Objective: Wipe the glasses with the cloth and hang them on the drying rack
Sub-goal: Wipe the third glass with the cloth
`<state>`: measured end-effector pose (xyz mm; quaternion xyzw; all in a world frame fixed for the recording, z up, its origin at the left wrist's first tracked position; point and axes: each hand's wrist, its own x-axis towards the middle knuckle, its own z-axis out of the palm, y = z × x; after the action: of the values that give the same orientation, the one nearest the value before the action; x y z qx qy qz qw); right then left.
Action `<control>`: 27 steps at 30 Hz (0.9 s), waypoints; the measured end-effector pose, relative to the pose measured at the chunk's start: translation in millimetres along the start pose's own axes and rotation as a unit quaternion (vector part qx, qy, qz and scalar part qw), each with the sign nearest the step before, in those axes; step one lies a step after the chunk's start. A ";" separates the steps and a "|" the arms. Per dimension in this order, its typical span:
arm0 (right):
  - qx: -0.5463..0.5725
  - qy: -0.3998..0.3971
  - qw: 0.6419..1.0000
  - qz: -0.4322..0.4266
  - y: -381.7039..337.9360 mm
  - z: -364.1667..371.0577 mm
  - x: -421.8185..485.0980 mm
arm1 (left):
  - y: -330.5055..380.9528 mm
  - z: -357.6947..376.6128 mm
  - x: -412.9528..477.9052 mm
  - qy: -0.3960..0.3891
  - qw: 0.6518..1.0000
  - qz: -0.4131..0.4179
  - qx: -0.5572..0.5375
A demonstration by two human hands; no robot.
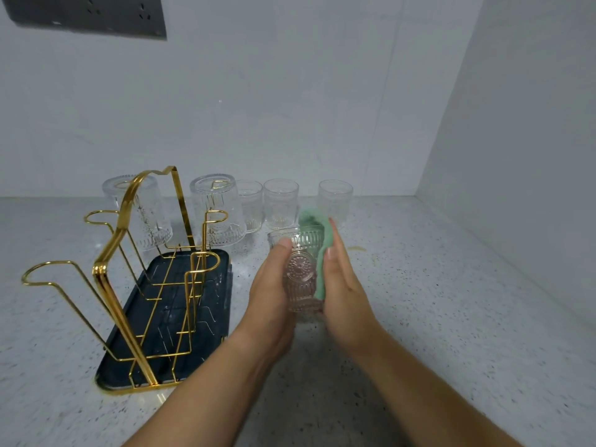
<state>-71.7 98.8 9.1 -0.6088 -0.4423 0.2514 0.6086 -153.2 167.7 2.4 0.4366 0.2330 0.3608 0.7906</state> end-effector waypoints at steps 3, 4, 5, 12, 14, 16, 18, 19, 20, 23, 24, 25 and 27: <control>-0.002 -0.004 1.000 -0.010 14.1 4.3 -12.9 | -0.1 -3.0 -0.4 0.027 1.000 -0.004 0.007; -0.002 -0.005 1.000 -0.008 14.0 2.7 -15.0 | 0.5 -2.0 -1.4 0.027 1.000 0.000 0.005; -0.006 -0.006 1.000 -0.007 13.0 0.7 -17.5 | 1.2 -1.5 -1.6 0.023 1.000 0.002 0.001; -0.044 -0.004 0.999 -0.013 4.8 -5.5 -29.9 | -1.4 -2.2 0.8 -0.030 0.999 -0.014 0.018; 0.008 0.027 1.000 0.002 -5.0 -11.1 -13.8 | -2.2 4.6 -0.6 -0.035 0.999 -0.015 0.027; 0.046 0.064 0.996 0.029 -11.2 -13.8 1.6 | -3.0 7.7 -0.7 -0.044 0.999 -0.026 -0.004; 0.040 0.072 0.996 0.040 -10.3 -10.1 6.3 | 0.2 7.1 -1.1 -0.043 0.999 -0.022 -0.022; 0.033 0.064 0.996 0.042 -7.2 -7.0 4.6 | 1.0 6.1 -0.9 -0.040 0.999 -0.019 -0.021; 0.026 0.055 0.997 0.048 -2.4 -4.2 1.6 | 0.4 4.5 -0.7 -0.034 0.999 -0.015 -0.013; 0.032 0.041 0.996 0.069 11.3 -5.8 -9.9 | -1.8 0.8 0.1 -0.007 1.000 0.002 0.010; 0.034 0.034 0.996 0.068 14.7 -8.0 -14.6 | -2.0 0.8 -0.8 -0.008 1.000 0.003 0.012; 0.031 0.027 0.997 0.067 16.2 -9.1 -19.5 | -1.7 1.3 -1.7 -0.004 1.000 0.000 0.012; 0.013 0.016 0.998 0.059 18.0 -10.4 -26.6 | 1.5 3.9 -3.3 0.004 1.000 0.003 0.028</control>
<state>-71.6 73.3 -13.1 -0.6294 -0.3927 0.2833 0.6077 -153.1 163.6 5.8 0.4575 0.2445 0.3587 0.7761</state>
